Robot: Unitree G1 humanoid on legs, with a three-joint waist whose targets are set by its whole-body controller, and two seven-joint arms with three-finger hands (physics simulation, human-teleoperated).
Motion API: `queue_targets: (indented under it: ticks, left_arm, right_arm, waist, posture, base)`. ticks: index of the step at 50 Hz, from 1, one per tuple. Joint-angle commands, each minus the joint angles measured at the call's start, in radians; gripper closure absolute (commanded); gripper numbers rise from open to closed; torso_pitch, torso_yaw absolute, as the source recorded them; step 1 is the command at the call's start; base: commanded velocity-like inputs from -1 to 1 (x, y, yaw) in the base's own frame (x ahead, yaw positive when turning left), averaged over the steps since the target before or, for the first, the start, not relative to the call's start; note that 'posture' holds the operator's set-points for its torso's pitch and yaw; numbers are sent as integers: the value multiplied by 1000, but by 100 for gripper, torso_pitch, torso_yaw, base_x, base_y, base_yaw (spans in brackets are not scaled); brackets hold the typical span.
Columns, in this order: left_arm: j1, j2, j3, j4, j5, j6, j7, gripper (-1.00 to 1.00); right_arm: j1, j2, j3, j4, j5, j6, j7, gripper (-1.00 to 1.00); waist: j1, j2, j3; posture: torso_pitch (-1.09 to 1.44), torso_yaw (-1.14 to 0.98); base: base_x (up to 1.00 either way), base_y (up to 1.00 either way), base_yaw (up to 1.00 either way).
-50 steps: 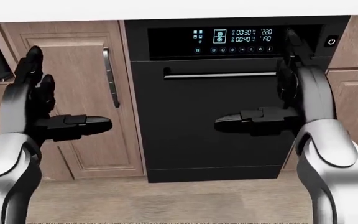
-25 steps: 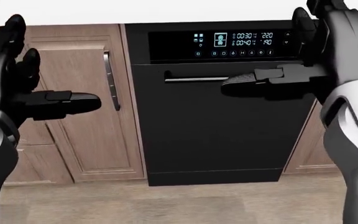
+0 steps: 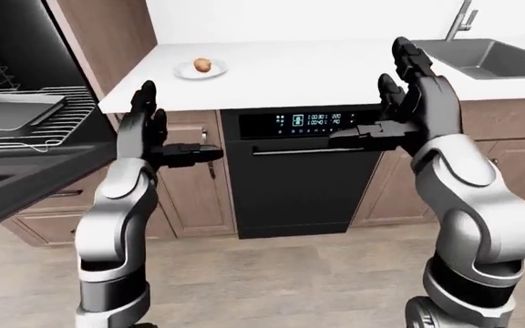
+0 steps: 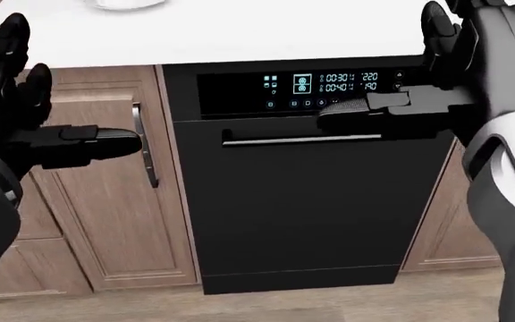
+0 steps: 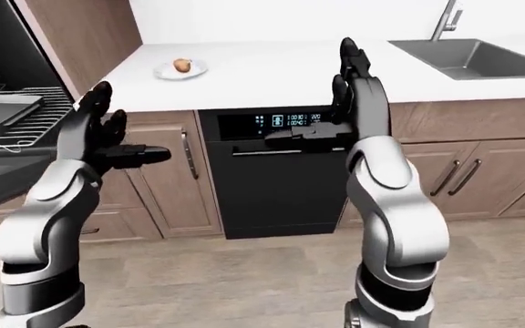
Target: Place the sweet potato on the rack of the oven.
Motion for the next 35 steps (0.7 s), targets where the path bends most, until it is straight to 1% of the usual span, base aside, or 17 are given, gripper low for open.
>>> queue_targets:
  ticks: [1, 3, 4, 6, 7, 13, 15, 17, 18, 19, 20, 26, 28, 30, 31, 32, 35]
  left_arm:
    - [-26, 3, -2, -24, -3, -31, -5, -100]
    - [-23, 3, -1, -24, -2, -36, -5, -100]
    - [-25, 2, -1, -26, -2, -35, -4, -100]
    - [-24, 2, -3, -23, -1, -36, -4, -100]
    - [-24, 2, -3, -22, -1, -37, -4, -100]
    - [-25, 3, -1, -20, -2, -40, -4, -100]
    - [-26, 1, -5, -25, 0, -37, -2, -100]
    - [-28, 2, -2, -31, -3, -28, 0, -100]
    - [-28, 1, -2, -30, -3, -29, 0, -100]
    - [-28, 1, -2, -32, -4, -27, 0, -100]
    - [-28, 1, -2, -33, -4, -26, 0, -100]
    - [-27, 2, -2, -35, -4, -22, 2, -100]
    - [-28, 1, -3, -32, -3, -25, 2, -100]
    - [-30, 1, 0, -36, -6, -18, 3, -100]
    - [-30, 1, 1, -35, -7, -21, 3, -100]
    - [-28, 1, 0, -24, -5, -34, 2, -100]
    - [-28, 3, 0, -27, -6, -28, 3, -100]
  right_arm:
    - [-23, -11, -11, -22, -7, -28, -7, -100]
    - [-21, -11, -10, -26, -8, -26, -8, -100]
    - [-19, -10, -10, -24, -8, -29, -8, -100]
    - [-20, -10, -9, -23, -9, -29, -8, -100]
    - [-18, -10, -9, -20, -10, -32, -8, -100]
    - [-18, -7, -3, -17, -17, -31, -9, -100]
    - [-20, -7, -5, -17, -19, -29, -9, -100]
    - [-19, -6, -5, -19, -19, -26, -10, -100]
    - [-18, -6, -5, -16, -20, -31, -9, -100]
    - [-20, -6, -5, -19, -21, -27, -10, -100]
    - [-20, -6, -6, -20, -21, -26, -10, -100]
    - [-18, -4, -1, -19, -26, -24, -10, -100]
    - [-16, -3, 0, -14, -29, -30, -7, -100]
    - [-16, -1, 0, -15, -30, -31, -6, -100]
    - [-18, 0, 1, -20, -30, -25, -7, -100]
    - [-20, 0, 2, -23, -30, -21, -7, -100]
    - [-18, 0, -1, -21, -31, -24, -5, -100]
  waist:
    - [-3, -2, -14]
    - [1, -58, -30]
    - [-7, -34, -24]
    - [-9, -49, -12]
    - [-16, -43, -17]
    - [-19, 11, -2]
    - [-25, 49, -7]
    - [-26, 105, -22]
    - [-18, 63, -18]
    - [-24, 81, -19]
    - [-17, 75, -19]
    - [-8, 19, -17]
    - [-2, -18, -18]
    - [-2, -91, -36]
    - [-10, -40, -23]
    - [-4, -63, -24]
    - [-13, -45, -29]
  posture:
    - [0, 0]
    - [0, 0]
    - [0, 0]
    - [0, 0]
    - [0, 0]
    - [0, 0]
    - [0, 0]
    - [0, 0]
    - [0, 0]
    - [0, 0]
    - [0, 0]
    - [0, 0]
    - [0, 0]
    - [0, 0]
    - [0, 0]
    - [0, 0]
    - [0, 0]
  base:
    - [18, 0, 0]
    - [18, 0, 0]
    - [18, 0, 0]
    - [18, 0, 0]
    - [17, 0, 0]
    - [18, 0, 0]
    - [18, 0, 0]
    - [18, 0, 0]
    - [18, 0, 0]
    - [19, 0, 0]
    - [19, 0, 0]
    - [18, 1, 0]
    - [18, 2, 0]
    - [18, 5, 0]
    - [18, 5, 0]
    - [19, 6, 0]
    - [18, 6, 0]
